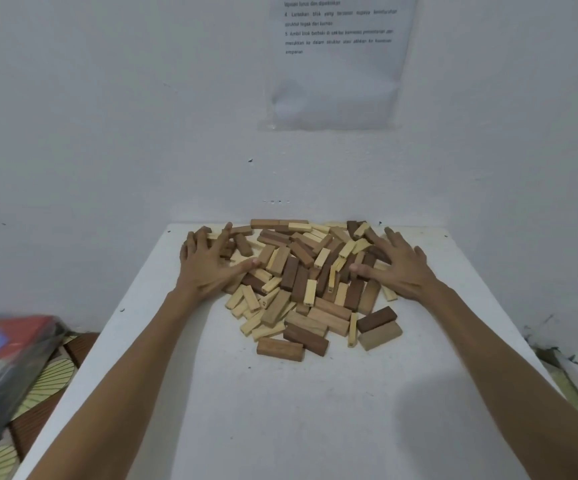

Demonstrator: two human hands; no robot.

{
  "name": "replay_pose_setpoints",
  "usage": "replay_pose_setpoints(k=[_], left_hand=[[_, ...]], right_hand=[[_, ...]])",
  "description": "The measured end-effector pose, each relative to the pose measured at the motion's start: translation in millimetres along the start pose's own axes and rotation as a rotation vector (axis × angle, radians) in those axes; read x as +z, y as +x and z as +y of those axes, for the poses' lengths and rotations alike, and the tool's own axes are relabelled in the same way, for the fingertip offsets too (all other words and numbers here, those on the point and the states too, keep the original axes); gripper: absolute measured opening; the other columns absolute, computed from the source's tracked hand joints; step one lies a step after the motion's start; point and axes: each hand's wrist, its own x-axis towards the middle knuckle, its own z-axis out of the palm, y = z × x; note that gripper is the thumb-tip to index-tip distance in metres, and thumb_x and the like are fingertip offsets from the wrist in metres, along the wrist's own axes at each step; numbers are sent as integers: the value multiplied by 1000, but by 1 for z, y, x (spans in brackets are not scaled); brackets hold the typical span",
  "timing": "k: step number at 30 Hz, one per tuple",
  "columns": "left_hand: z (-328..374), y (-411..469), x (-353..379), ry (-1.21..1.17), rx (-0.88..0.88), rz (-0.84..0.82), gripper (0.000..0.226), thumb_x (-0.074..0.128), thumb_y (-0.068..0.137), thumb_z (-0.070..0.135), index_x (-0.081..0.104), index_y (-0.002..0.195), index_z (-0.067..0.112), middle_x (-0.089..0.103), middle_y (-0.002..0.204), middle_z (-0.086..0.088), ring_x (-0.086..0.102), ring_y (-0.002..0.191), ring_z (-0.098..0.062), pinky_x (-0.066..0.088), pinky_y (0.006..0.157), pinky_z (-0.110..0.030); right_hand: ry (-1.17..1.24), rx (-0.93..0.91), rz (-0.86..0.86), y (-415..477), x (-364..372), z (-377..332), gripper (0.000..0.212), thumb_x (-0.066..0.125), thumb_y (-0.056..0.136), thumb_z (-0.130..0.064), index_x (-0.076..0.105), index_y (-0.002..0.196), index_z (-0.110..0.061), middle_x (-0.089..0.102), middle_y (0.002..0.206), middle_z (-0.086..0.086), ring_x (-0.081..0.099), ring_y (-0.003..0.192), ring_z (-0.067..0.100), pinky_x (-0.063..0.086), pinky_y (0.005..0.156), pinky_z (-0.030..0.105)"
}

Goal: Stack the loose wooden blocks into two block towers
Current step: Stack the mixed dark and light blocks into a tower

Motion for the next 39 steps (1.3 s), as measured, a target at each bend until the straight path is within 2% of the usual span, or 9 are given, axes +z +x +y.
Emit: replay_pose_setpoints(k=[8,13,15,20,25,29,33,36,39], left_hand=[[0,0,1,-227,179,33,94,43,73,94,50,149,39,32,162,0,29,150,-24,25,123,-49],[5,6,4,-141,103,-19,97,34,70,97,32,155,51,7,172,-4,0,158,-34,4,125,-60],[11,11,8,-45,108,-65,101,27,65,103,31,153,54,9,172,-5,3,157,-37,8,124,-62],[18,15,8,45,108,-139,105,23,55,111,34,148,62,14,171,3,4,157,-35,10,124,-63],[38,-11,-17,-27,161,-112,106,22,58,108,34,150,58,9,173,2,2,159,-28,2,124,-64],[48,-61,-22,1,350,-155,110,41,61,102,22,157,53,0,173,11,-7,159,-23,0,124,-65],[55,-108,-7,53,531,-74,110,49,56,104,41,148,44,8,171,11,-8,159,-23,-1,124,-63],[59,-115,7,105,510,-70,115,47,53,105,42,148,40,11,171,10,-4,160,-28,0,123,-66],[58,-106,9,52,432,-62,109,53,56,102,40,148,45,11,170,14,-1,160,-27,0,124,-65]], right_hand=[[104,-158,76,11,3,1,84,48,71,-94,44,144,-53,35,160,-11,35,147,18,27,119,55],[26,-44,5,17,4,-20,101,43,66,-101,19,153,-57,13,170,-6,21,154,25,19,120,63],[-48,-42,-44,22,5,-30,106,41,63,-104,16,154,-56,10,170,-9,20,153,30,20,118,65],[-93,-84,-113,27,5,-50,97,42,63,-102,29,149,-60,16,169,-7,13,153,39,19,117,68],[8,-180,73,6,-9,-67,67,54,86,-77,49,145,-45,36,160,0,30,148,27,29,114,59],[17,-198,-61,-57,-20,-78,83,56,75,-87,40,148,-51,30,163,-7,25,150,20,27,117,61],[-129,-379,-38,-120,3,-83,86,53,61,-95,54,133,-50,28,158,-15,18,149,16,23,115,57],[-143,-365,7,-129,25,-87,79,58,64,-92,54,131,-50,22,159,-15,10,151,19,18,116,57],[-85,-301,84,-115,29,-83,69,61,71,-85,55,129,-48,23,160,-13,13,150,22,25,112,61]])
